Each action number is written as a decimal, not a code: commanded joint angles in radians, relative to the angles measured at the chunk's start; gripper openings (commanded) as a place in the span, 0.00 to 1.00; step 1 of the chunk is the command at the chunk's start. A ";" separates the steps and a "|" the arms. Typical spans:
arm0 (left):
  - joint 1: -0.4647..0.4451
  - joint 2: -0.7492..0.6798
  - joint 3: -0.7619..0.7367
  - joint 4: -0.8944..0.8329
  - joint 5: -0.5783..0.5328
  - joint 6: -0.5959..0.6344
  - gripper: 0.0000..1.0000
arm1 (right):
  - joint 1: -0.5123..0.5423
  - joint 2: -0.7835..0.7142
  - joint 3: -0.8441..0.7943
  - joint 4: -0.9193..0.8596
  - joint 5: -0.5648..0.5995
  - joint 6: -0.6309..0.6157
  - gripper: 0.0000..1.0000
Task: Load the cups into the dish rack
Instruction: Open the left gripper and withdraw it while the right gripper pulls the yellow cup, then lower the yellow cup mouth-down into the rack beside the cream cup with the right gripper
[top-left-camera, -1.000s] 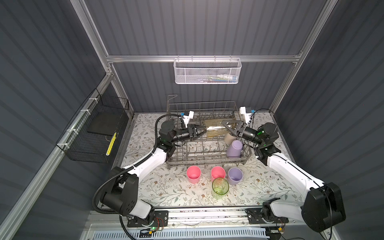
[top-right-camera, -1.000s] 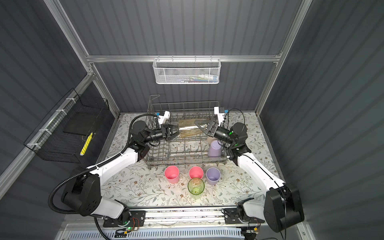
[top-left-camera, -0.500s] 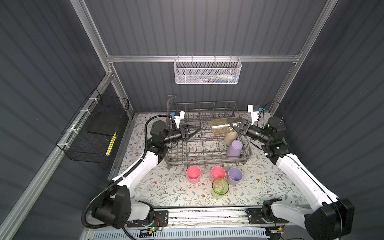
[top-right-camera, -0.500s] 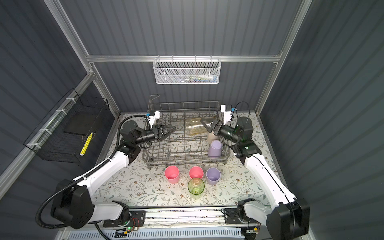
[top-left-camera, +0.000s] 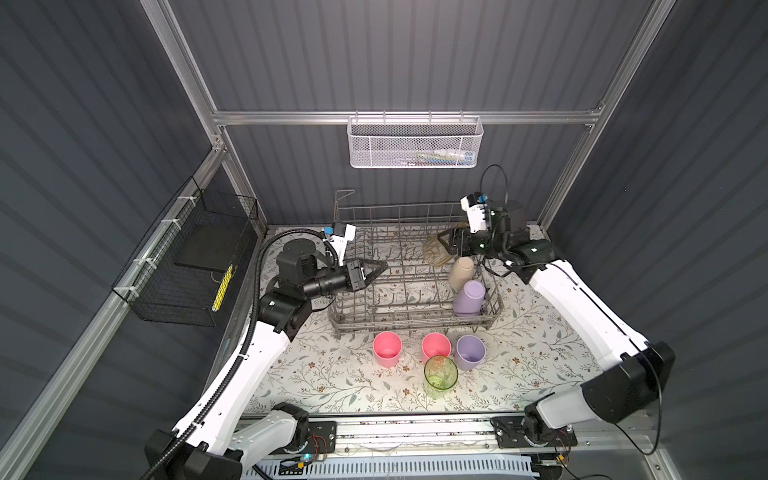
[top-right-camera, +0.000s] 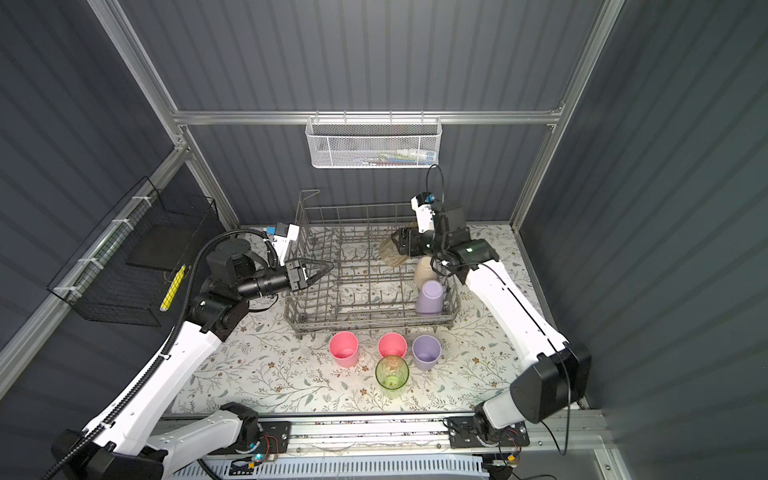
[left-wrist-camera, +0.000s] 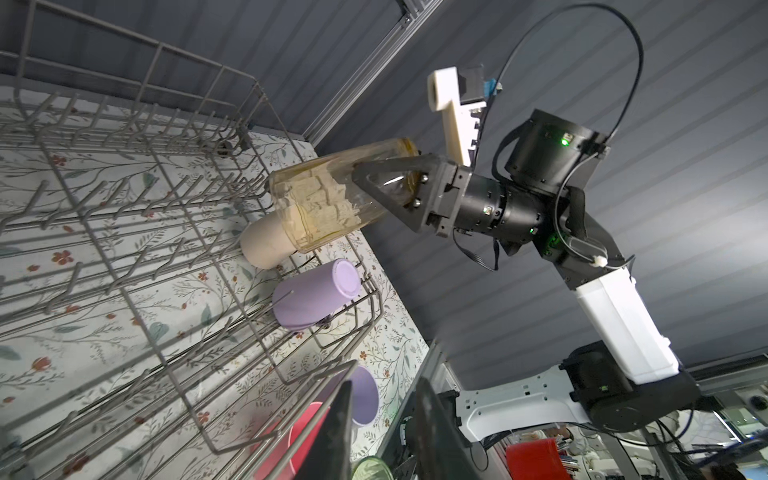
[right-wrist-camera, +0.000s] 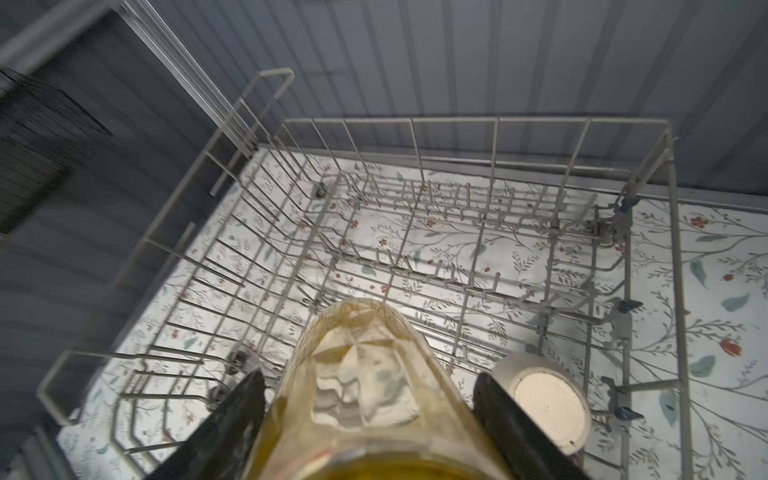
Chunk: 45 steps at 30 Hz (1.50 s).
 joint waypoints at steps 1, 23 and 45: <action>0.000 -0.021 -0.007 -0.087 -0.023 0.063 0.27 | 0.028 0.070 0.098 -0.096 0.119 -0.106 0.33; 0.001 -0.027 -0.051 -0.077 0.002 0.092 0.26 | 0.072 0.391 0.338 -0.180 0.149 -0.159 0.31; 0.007 -0.010 -0.061 -0.064 0.025 0.105 0.25 | 0.086 0.476 0.382 -0.200 0.167 -0.162 0.31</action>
